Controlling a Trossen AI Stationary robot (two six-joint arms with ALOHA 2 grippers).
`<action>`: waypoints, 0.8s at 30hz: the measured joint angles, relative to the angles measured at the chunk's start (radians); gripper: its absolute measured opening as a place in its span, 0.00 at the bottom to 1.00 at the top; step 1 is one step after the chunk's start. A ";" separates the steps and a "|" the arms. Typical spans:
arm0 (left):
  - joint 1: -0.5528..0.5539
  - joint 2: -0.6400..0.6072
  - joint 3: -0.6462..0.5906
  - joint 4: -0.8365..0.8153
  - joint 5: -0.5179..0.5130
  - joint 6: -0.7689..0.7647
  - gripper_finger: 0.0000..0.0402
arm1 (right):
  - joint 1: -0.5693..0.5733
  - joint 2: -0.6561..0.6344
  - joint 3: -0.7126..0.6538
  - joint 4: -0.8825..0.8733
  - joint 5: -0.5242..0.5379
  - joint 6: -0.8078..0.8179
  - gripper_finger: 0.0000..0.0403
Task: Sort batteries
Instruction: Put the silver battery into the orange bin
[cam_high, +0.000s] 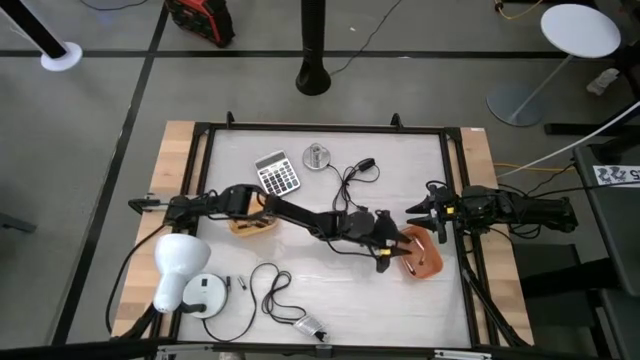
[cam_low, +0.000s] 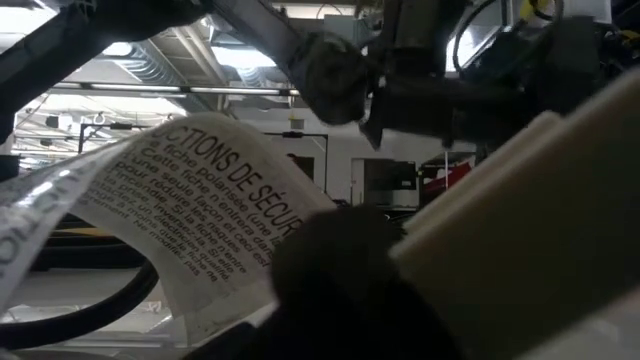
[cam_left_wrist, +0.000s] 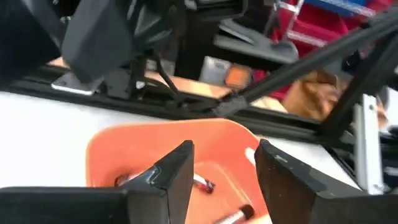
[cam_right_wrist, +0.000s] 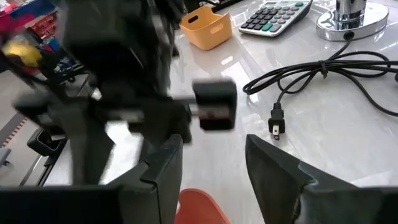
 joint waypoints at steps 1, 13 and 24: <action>0.005 -0.019 0.000 -0.039 0.026 0.000 0.40 | 0.000 0.000 0.000 0.000 0.000 0.000 0.42; 0.047 -0.362 0.002 -0.995 0.262 0.132 0.35 | 0.000 0.000 0.000 0.000 0.000 0.000 0.42; -0.034 -0.495 0.002 -1.660 0.261 0.248 0.35 | 0.000 0.000 0.000 0.000 0.001 0.000 0.42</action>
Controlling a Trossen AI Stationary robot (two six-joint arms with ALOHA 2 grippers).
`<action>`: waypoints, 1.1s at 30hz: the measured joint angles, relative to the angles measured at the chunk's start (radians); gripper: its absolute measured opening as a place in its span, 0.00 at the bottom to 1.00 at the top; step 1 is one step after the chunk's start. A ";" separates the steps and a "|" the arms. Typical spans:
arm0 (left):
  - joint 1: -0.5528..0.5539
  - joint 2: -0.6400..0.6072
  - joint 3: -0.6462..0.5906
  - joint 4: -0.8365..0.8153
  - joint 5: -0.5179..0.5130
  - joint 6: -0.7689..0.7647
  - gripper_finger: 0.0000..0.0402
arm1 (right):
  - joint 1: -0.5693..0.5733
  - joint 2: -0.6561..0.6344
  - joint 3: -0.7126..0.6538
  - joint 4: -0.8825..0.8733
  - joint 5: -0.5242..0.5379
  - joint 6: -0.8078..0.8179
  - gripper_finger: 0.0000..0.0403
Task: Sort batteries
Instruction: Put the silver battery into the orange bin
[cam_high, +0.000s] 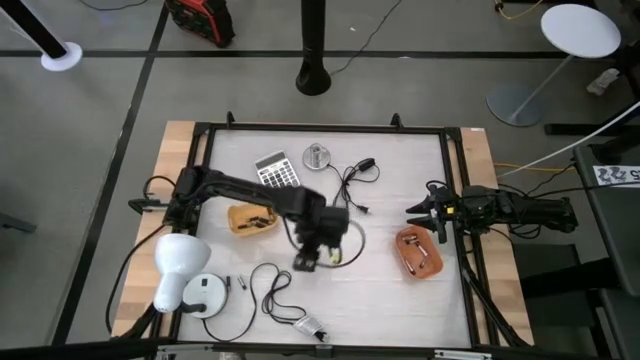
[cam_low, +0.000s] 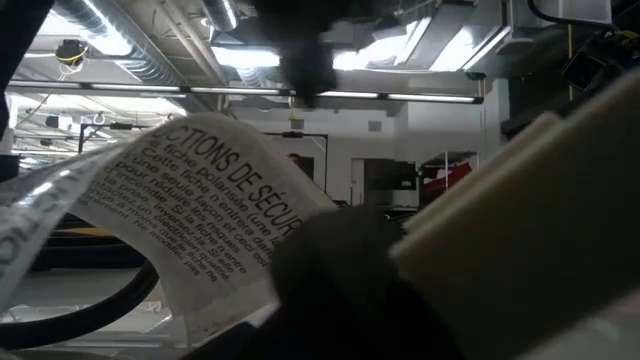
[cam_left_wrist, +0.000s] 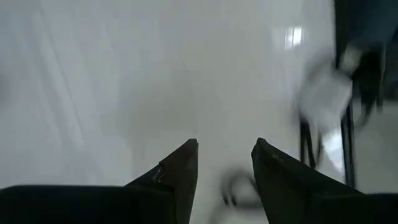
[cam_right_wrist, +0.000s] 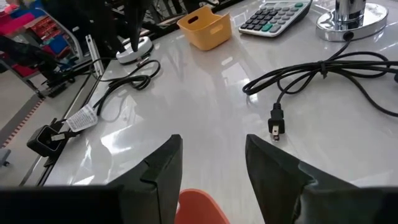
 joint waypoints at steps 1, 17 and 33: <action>-0.016 0.000 -0.006 -0.056 0.000 -0.016 0.35 | 0.000 0.000 0.000 0.000 0.000 0.000 0.42; -0.303 0.001 -0.203 -0.292 0.000 -0.068 0.35 | 0.000 0.000 0.000 0.000 0.000 0.000 0.42; -0.416 0.002 -0.439 -0.149 -0.013 -0.021 0.35 | 0.000 0.000 0.000 0.000 0.000 0.000 0.42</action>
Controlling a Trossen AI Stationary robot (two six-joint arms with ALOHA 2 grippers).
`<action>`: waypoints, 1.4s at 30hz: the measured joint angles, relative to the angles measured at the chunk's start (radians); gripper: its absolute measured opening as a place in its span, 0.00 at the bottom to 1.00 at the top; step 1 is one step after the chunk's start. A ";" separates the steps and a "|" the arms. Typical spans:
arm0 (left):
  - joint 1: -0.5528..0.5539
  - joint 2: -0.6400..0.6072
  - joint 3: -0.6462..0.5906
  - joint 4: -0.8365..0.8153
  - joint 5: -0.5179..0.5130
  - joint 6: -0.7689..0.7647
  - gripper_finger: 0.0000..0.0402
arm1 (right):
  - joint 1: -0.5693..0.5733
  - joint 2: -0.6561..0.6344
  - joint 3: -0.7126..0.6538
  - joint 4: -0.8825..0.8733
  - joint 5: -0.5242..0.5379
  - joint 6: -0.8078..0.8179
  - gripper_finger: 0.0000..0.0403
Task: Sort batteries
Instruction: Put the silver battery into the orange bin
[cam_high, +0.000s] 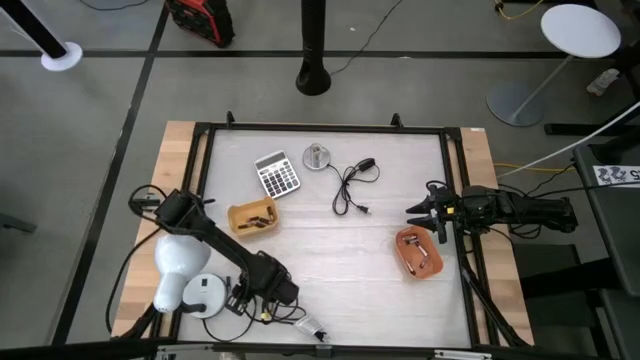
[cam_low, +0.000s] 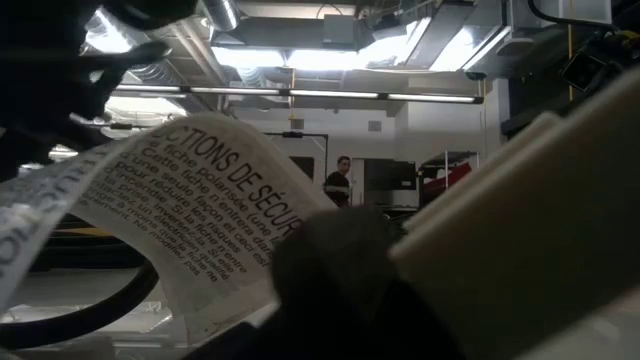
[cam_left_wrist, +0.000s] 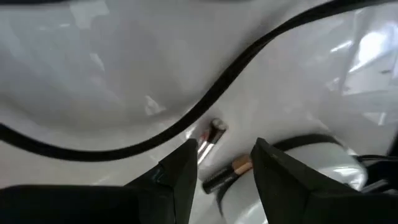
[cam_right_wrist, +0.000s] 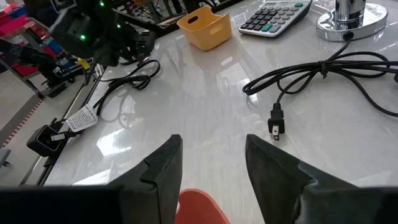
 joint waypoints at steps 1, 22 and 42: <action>-0.001 0.000 -0.013 0.014 -0.010 -0.001 0.35 | 0.000 0.000 0.000 0.000 0.000 0.000 0.42; -0.010 -0.003 -0.072 0.079 -0.133 -0.128 0.12 | 0.000 0.000 0.000 0.000 0.000 0.000 0.42; 0.015 -0.053 -0.074 0.089 -0.050 -0.362 0.03 | 0.000 0.000 0.000 0.000 0.000 0.000 0.42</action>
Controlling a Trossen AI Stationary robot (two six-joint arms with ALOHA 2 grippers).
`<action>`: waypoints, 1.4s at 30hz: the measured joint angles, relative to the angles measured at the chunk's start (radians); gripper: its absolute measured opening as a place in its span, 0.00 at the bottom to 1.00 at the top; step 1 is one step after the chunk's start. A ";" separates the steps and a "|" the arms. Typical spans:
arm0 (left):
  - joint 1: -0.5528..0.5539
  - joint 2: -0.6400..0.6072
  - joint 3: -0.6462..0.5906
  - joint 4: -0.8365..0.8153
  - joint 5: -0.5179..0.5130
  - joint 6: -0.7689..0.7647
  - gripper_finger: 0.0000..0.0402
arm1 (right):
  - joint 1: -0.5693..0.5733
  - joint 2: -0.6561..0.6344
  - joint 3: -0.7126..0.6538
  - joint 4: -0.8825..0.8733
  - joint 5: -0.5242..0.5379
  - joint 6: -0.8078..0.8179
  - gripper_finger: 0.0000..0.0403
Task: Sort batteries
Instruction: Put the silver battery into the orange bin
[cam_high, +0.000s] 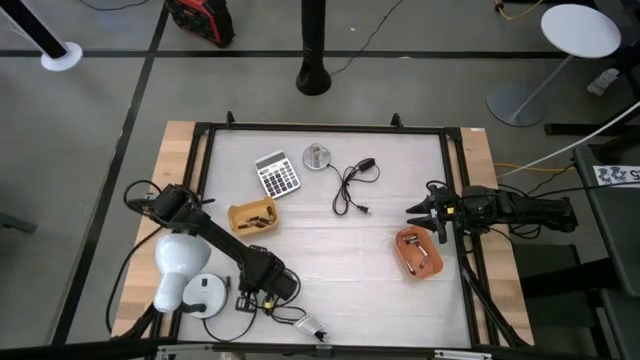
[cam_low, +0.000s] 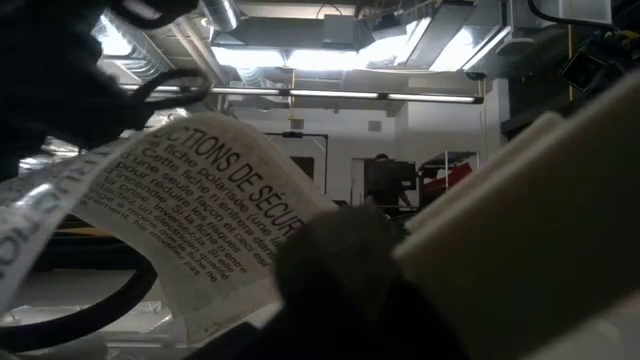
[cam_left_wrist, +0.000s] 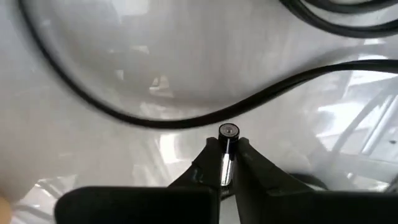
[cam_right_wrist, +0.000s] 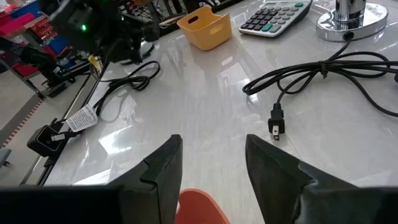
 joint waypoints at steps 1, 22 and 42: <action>0.006 -0.013 0.000 -0.004 0.000 -0.008 0.03 | 0.000 0.000 0.000 0.000 0.000 0.000 0.42; 0.229 -0.150 0.002 0.653 -0.123 0.103 0.05 | 0.000 0.000 0.000 0.000 0.000 0.000 0.42; 0.400 0.356 0.178 2.106 -0.174 0.448 0.05 | 0.000 0.000 0.000 0.000 0.000 0.000 0.42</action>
